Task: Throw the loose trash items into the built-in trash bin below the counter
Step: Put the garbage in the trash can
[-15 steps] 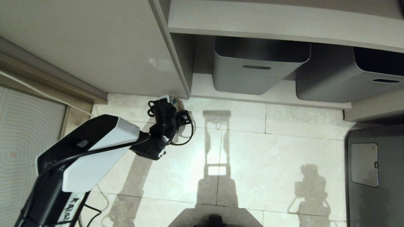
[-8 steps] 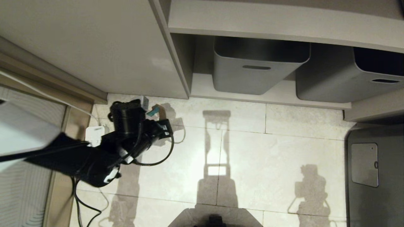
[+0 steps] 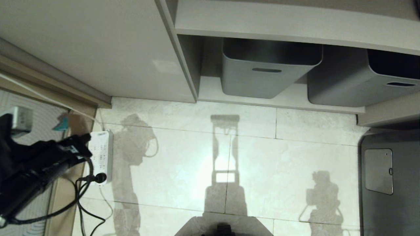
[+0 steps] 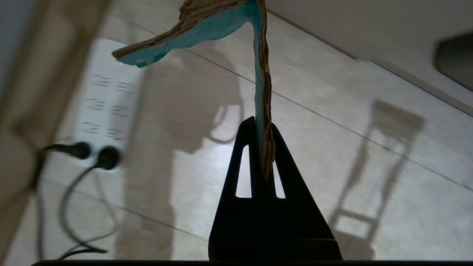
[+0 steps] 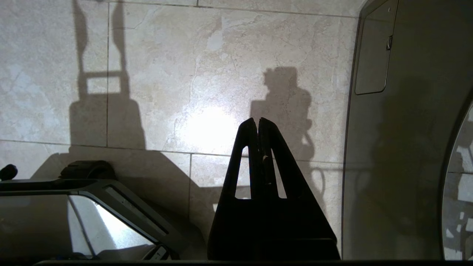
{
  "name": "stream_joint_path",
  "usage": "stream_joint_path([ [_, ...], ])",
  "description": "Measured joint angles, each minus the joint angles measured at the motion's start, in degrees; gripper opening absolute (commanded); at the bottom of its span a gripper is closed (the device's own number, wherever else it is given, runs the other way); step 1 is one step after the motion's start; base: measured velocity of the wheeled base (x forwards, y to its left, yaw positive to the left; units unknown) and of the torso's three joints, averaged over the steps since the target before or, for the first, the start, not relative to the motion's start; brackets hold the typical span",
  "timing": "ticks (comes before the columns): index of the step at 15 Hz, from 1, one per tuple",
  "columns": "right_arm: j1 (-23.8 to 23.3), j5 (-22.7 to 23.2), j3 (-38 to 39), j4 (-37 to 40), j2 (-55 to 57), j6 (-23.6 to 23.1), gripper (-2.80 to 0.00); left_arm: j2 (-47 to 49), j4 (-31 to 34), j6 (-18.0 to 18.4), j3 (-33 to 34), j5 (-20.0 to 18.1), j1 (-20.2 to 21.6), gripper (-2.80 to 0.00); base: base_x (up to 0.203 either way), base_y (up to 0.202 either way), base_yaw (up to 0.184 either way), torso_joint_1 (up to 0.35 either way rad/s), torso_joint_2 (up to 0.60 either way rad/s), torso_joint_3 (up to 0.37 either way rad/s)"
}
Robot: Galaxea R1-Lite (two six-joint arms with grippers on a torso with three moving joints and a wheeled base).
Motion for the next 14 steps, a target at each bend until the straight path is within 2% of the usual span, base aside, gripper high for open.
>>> stream_joint_path([
  [2,0.0,0.0,0.0,0.0,0.0,0.0,-2.8,-4.1,0.3,0.8,2.2,-0.3,7.9,-2.8,0.0,0.0,0.0,0.0,0.0,0.0],
  [4,0.0,0.0,0.0,0.0,0.0,0.0,-2.8,-7.6,0.5,2.5,5.1,-2.1,10.8,-2.8,0.0,0.0,0.0,0.0,0.0,0.0],
  [7,0.0,0.0,0.0,0.0,0.0,0.0,-2.8,-11.6,0.9,4.7,8.1,-6.5,11.7,-2.8,0.0,0.0,0.0,0.0,0.0,0.0],
  [11,0.0,0.0,0.0,0.0,0.0,0.0,-2.8,-17.8,8.0,18.8,8.4,-13.0,11.8,-2.8,0.0,0.0,0.0,0.0,0.0,0.0],
  [12,0.0,0.0,0.0,0.0,0.0,0.0,-2.8,-19.7,10.9,20.8,7.9,-13.6,11.8,-2.8,0.0,0.0,0.0,0.0,0.0,0.0],
  [14,0.0,0.0,0.0,0.0,0.0,0.0,-2.8,-23.0,18.5,21.8,5.9,-13.6,11.8,-2.8,0.0,0.0,0.0,0.0,0.0,0.0],
])
